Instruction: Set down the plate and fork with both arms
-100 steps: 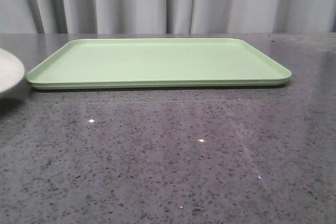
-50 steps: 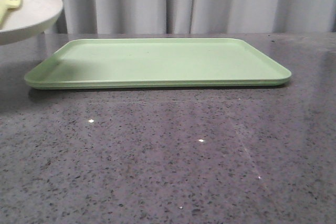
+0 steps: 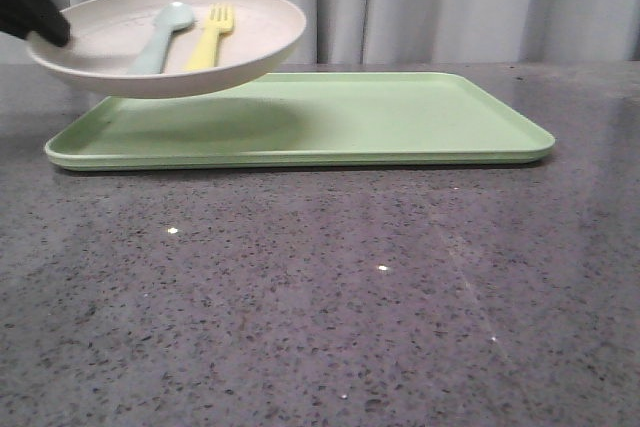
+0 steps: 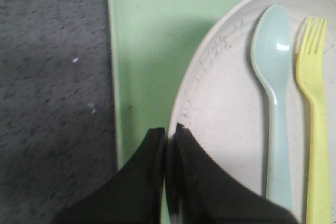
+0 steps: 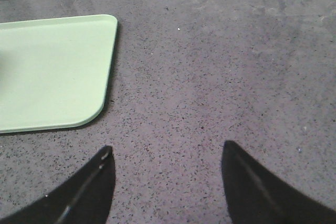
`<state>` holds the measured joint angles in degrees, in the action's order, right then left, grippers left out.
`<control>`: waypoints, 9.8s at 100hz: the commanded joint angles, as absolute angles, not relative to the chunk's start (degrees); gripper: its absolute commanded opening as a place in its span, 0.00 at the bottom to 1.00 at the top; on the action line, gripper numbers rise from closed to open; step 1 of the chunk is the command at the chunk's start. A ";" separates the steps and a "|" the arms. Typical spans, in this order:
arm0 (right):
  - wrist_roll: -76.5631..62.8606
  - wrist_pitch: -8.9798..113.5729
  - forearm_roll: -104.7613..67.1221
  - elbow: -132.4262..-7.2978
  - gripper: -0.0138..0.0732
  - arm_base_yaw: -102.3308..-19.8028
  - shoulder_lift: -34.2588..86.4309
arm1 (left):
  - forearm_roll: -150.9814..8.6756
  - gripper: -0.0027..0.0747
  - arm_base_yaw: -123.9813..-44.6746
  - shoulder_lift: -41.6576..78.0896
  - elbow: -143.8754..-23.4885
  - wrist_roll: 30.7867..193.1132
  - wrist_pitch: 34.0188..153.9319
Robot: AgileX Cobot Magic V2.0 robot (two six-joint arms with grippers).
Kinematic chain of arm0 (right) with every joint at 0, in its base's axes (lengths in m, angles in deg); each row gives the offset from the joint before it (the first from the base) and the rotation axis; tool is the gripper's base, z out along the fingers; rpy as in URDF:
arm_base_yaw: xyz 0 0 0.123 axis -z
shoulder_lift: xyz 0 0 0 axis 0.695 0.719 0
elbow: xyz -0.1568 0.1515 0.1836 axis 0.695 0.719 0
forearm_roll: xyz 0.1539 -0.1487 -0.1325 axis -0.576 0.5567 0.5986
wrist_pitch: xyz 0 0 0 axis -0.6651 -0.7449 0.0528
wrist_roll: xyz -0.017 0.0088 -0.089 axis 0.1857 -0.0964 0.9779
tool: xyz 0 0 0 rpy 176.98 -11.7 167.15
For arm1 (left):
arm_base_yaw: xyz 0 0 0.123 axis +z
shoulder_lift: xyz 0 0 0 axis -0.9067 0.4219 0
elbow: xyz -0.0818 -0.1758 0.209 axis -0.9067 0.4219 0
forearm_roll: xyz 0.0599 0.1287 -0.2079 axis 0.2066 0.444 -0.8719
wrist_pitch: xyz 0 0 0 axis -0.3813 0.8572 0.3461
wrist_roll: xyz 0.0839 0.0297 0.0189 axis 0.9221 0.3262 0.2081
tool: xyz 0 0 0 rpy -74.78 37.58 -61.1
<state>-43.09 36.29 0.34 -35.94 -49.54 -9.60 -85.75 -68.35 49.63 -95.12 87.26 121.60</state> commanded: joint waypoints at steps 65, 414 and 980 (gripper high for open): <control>-42.91 40.42 0.73 -38.02 0.68 -49.50 -8.70 | -90.34 0.01 -77.16 61.82 -106.64 83.52 115.24; -56.51 -3.74 -1.90 -128.16 0.68 -79.50 86.47 | -42.59 0.40 -77.05 2.62 -70.73 61.31 118.64; -56.80 30.69 12.29 -37.87 0.08 -73.61 -18.09 | -43.99 0.01 -77.05 -22.70 -57.62 61.31 115.10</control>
